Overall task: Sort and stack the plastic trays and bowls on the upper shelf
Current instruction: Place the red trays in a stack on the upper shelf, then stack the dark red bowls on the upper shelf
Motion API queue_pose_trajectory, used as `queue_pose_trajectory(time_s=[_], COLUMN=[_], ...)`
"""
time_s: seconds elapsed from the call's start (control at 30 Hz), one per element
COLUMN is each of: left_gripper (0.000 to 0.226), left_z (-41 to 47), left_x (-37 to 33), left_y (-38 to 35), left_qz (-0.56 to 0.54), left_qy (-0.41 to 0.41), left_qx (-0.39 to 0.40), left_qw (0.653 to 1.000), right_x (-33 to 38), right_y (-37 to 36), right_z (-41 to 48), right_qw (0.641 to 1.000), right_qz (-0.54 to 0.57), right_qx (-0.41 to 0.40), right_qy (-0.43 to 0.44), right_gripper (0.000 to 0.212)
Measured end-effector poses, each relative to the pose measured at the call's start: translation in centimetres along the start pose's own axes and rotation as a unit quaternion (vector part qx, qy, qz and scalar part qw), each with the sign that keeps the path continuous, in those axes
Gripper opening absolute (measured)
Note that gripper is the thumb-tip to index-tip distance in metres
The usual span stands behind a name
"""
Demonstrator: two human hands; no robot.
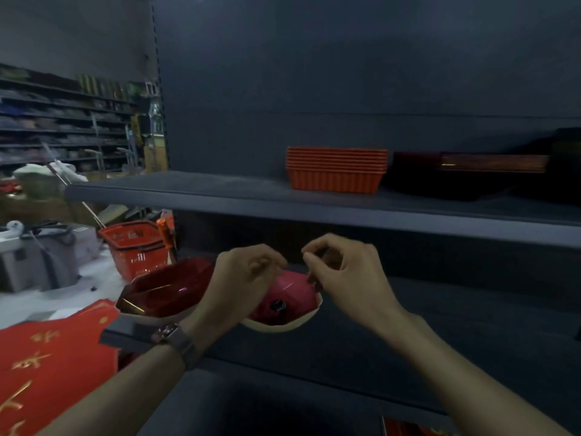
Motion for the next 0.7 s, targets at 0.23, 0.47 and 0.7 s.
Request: queue_pose_trajectory(time_s=[0.23,0.47,0.7], left_gripper=[0.023,0.042,0.082], left_z=[0.9,1.4,2.2], left_x=[14.1,19.2,22.3], left_y=[-5.0,-9.1,-12.2], left_qz=[0.217,0.251,0.327], left_qy=[0.147,0.179,0.182], left_qx=[0.118,0.191,0.268], left_qw=[0.958,0.932,0.888], right_x=[-13.0,-19.7,-23.2], right_y=[-6.9,-11.1,-14.0], right_z=[-4.0,-4.8,-4.0], right_qw=[0.963,0.930,0.908], right_qz=[-0.132,-0.188,-0.187], right_qx=[0.185,0.260,0.335], right_qy=[-0.145,-0.177,-0.170], right_gripper=[0.026,0.024,0.059])
Point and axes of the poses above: each hand's wrist, its own z-axis towards the middle knuckle, its own y-axis out of the back of the hand, x = y × z, the point moved 9 cm from there along z, towards the middle knuckle, and after that the axes turned 11 degrees about y, right-handed, at the moved point
